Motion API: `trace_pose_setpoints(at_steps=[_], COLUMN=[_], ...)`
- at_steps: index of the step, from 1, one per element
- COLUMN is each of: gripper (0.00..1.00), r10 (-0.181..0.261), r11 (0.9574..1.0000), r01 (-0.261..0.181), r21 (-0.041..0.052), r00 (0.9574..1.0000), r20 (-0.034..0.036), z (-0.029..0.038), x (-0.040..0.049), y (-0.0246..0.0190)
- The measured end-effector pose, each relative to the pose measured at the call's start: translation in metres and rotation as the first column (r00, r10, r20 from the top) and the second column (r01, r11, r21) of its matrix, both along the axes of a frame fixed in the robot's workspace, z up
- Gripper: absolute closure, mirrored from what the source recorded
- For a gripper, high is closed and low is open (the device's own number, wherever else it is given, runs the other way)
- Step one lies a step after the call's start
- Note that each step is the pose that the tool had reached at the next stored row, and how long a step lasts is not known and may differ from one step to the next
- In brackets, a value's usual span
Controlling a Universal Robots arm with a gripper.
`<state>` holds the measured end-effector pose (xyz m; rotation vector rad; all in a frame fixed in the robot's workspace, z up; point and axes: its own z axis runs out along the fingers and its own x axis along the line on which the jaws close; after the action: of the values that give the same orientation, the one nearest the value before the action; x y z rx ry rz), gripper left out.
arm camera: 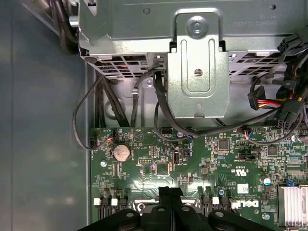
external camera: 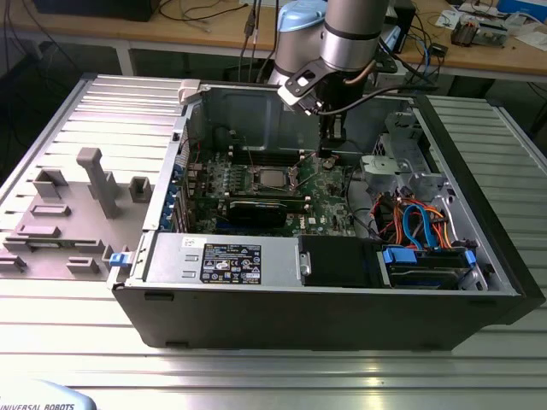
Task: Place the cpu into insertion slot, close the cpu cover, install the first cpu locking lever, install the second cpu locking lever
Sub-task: 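Close the cpu cover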
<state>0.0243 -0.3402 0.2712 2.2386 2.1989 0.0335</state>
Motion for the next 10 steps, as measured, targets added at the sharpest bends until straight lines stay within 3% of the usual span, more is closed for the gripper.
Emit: trace_pose_setpoints(at_steps=[10], gripper=[0.89], r10=[0.0], r11=[1.0], r01=[0.0], r21=[-0.0001], r00=[1.0], r20=[-0.0001], z=[-0.0009], x=[0.0067], y=[0.0])
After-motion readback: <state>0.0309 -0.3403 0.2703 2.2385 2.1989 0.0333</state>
